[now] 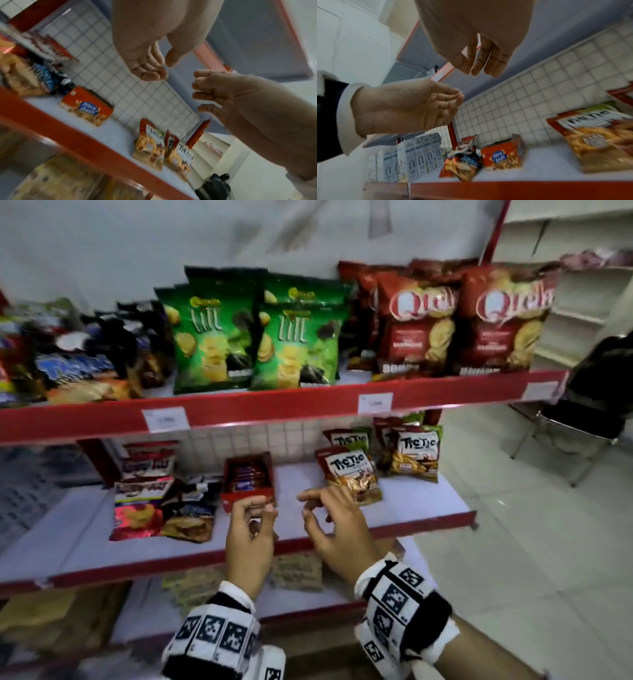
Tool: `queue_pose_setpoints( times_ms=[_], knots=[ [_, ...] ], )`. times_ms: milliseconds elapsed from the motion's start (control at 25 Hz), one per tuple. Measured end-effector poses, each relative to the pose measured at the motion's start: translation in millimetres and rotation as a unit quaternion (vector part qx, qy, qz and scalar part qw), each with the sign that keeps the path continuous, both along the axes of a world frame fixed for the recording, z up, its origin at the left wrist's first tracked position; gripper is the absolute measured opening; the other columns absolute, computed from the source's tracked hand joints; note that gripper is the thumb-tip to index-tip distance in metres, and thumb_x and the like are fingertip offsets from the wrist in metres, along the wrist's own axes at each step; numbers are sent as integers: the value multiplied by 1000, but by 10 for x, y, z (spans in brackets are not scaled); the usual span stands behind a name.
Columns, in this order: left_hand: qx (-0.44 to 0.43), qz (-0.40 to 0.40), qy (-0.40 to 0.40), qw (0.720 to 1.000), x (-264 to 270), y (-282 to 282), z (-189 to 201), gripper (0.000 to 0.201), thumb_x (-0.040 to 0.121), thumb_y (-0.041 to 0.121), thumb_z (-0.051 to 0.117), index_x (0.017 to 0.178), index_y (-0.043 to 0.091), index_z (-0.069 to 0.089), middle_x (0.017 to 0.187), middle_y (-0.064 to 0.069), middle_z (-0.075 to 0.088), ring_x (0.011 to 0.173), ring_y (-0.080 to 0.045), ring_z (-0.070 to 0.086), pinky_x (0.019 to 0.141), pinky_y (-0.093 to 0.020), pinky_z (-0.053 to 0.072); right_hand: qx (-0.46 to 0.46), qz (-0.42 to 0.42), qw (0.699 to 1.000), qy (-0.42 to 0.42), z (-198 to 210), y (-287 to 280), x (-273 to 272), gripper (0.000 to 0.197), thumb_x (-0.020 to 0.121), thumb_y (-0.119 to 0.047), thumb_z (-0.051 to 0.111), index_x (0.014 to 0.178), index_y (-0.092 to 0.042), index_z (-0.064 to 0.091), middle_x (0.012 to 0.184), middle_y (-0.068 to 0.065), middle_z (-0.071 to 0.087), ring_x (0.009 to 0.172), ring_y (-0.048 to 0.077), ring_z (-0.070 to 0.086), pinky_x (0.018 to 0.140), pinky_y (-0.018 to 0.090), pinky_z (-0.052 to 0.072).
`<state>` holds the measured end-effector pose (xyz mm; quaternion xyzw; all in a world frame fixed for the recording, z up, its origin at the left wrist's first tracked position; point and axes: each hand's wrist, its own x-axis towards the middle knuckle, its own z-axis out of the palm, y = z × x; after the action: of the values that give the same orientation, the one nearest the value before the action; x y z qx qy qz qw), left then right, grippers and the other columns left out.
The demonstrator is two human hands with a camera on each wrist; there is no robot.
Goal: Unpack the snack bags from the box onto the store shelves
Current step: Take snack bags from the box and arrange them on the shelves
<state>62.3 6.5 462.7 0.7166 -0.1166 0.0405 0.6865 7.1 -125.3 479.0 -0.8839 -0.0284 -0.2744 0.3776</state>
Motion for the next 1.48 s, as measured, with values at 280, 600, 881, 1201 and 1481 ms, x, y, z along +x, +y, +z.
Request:
queue_pose_setpoints(
  times_ms=[280,600,881,1201,1481],
  knots=[
    [139,-68,106,982,-76,-267,-1362,13,95,4,51,105,13,50,85,-7,61,69,-27,57,66,-35,48,36,-8,977,209,-1203,-429,-236,25,88,-12,55,112,-11,57,108,7,58,109,24,50,94,39,44],
    [241,-86,196,947,-42,-136,-3104,17,91,0,54,105,11,56,89,-7,61,88,-22,58,76,-23,41,58,-35,946,317,-3218,-417,-263,33,86,-7,56,118,-13,58,95,2,64,108,24,51,92,30,40],
    [234,-92,273,929,-128,-1,-4862,24,89,-6,53,113,-3,56,88,-5,59,92,-20,55,80,-23,43,-70,82,896,430,-5380,-356,-228,29,90,-17,52,116,-21,64,115,1,68,108,25,56,99,29,34],
    [280,-157,304,897,74,115,-6285,16,91,-2,52,102,7,59,87,-9,61,71,-12,54,59,-16,40,-206,275,689,638,-7825,-117,-147,37,93,-22,58,130,-16,54,135,12,51,121,31,49,98,36,41],
    [261,-184,291,902,239,140,-6554,24,95,-2,45,80,12,58,83,-4,61,73,-15,57,58,-20,48,-310,321,639,627,-8899,29,-11,58,92,-22,61,142,-4,38,147,15,39,132,28,40,94,24,34]
  ],
)
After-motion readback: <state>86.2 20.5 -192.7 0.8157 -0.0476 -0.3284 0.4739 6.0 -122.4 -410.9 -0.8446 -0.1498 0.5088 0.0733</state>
